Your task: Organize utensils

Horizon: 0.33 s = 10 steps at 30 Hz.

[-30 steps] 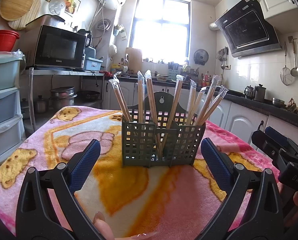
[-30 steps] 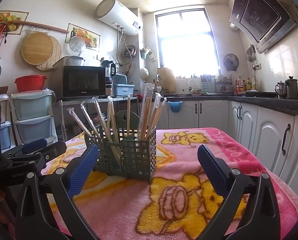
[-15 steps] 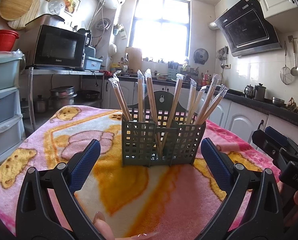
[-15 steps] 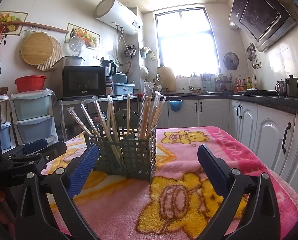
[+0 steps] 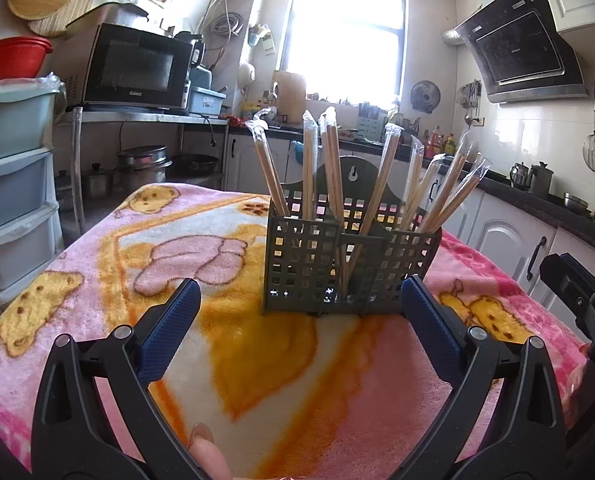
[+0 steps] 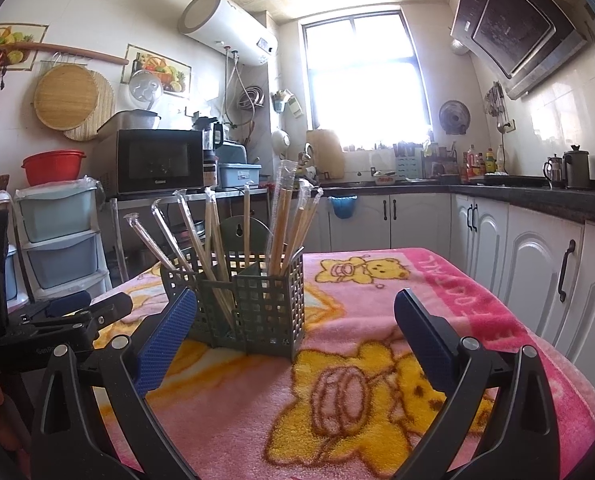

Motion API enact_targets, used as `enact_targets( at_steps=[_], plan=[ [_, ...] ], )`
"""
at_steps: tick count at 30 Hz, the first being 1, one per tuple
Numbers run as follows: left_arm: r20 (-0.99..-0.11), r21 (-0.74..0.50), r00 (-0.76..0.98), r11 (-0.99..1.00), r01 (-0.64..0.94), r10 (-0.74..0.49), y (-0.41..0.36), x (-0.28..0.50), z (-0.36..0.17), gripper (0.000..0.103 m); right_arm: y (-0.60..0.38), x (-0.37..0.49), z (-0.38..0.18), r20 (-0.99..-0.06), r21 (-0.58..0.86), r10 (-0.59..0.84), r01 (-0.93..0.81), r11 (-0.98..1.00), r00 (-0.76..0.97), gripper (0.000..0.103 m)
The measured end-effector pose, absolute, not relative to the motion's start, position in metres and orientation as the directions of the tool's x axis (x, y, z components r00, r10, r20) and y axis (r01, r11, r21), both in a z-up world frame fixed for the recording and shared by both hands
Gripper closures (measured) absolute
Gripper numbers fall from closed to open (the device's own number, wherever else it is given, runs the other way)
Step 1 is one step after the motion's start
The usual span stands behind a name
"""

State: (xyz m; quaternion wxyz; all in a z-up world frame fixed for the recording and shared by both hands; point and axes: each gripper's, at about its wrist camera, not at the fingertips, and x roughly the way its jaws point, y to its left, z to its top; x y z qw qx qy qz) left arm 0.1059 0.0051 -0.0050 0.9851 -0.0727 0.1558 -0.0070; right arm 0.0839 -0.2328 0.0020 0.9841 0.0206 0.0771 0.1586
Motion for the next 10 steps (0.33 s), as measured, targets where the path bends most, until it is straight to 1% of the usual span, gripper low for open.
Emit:
enact_targets(
  at_steps=[2,3,4,5,7,8,9,10],
  plan=[
    [-0.318,-0.157,0.948,0.987,-0.036,-0.016,0.009,0.108,-0.006,0.01,-0.238,0.09,0.002,-0.168,0.089,0.314,-0.303,0.949,0.934,0.006],
    [-0.338,-0.171,0.941,0.983,-0.064,0.003,0.017,0.11,-0.005,0.01,-0.242,0.094,0.003,-0.183,0.103,0.309,-0.295,0.95,0.933,0.007],
    [-0.364,-0.175,0.931,0.98,-0.09,0.021,0.023,0.113,-0.005,0.01,-0.25,0.104,0.004,-0.218,0.13,0.286,-0.263,0.956,0.933,0.007],
    [-0.4,-0.171,0.916,0.978,-0.118,0.041,0.032,0.119,-0.004,0.01,-0.258,0.116,0.005,-0.265,0.133,0.252,-0.224,0.966,0.931,0.007],
    [-0.514,-0.126,0.85,0.971,-0.206,0.113,0.064,0.14,-0.005,0.01,-0.27,0.141,0.004,-0.366,0.082,0.148,-0.126,0.989,0.919,0.007],
    [-0.551,-0.109,0.822,0.965,-0.239,0.142,0.077,0.148,-0.007,0.01,-0.278,0.16,0.001,-0.437,0.021,0.052,-0.048,0.999,0.898,0.006],
    [-0.623,-0.059,0.755,0.951,-0.303,0.202,0.099,0.164,-0.012,0.01,-0.286,0.182,-0.006,-0.525,-0.045,-0.025,0.002,0.999,0.851,0.006],
    [-0.67,-0.022,0.701,0.937,-0.349,0.245,0.115,0.175,-0.018,0.01,-0.295,0.203,-0.016,-0.598,-0.09,-0.092,0.047,0.995,0.796,0.006]
  ],
)
